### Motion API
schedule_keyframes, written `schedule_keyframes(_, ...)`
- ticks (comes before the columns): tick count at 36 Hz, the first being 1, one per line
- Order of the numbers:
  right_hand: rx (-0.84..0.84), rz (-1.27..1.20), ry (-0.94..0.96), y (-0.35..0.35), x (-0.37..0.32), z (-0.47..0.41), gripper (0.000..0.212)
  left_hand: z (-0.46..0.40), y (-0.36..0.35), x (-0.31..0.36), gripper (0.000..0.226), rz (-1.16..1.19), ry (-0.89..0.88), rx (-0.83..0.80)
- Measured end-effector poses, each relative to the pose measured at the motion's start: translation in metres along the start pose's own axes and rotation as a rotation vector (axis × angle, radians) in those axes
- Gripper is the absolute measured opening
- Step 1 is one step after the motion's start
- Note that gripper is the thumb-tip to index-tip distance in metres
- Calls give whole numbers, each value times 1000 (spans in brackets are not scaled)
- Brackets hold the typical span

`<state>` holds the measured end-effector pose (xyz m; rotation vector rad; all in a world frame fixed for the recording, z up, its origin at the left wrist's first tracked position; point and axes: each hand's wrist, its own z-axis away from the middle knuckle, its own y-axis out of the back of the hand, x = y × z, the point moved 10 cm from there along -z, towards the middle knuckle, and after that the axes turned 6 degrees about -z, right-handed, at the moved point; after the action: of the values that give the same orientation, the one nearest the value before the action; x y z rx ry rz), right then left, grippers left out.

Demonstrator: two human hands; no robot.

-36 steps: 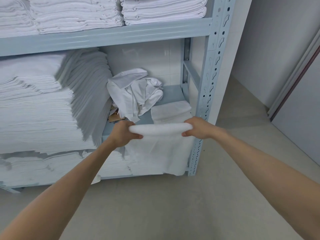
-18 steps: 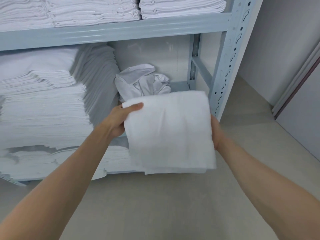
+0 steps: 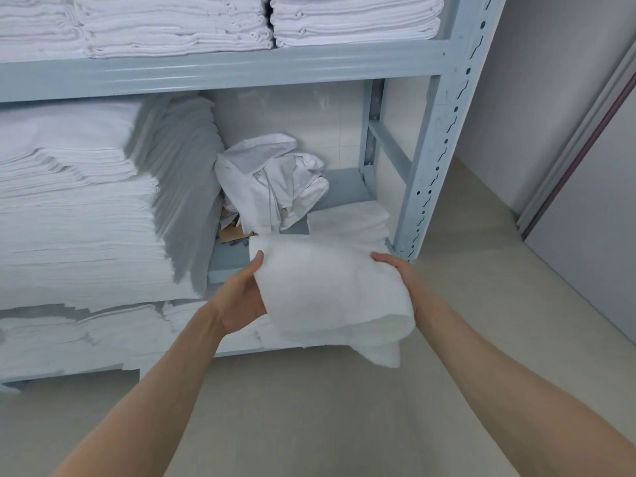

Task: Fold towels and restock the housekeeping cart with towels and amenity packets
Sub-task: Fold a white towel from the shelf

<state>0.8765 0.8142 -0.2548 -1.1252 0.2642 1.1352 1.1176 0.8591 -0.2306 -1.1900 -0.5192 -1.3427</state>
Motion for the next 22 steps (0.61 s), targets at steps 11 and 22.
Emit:
schedule_keyframes(11,-140,-51,-72,-2,14,10,60,-10,17,-27,57,34,126,141)
schedule_keyframes(22,-61,297,-62,5,21,21,50,2,22,-18,48,-134,52,38)
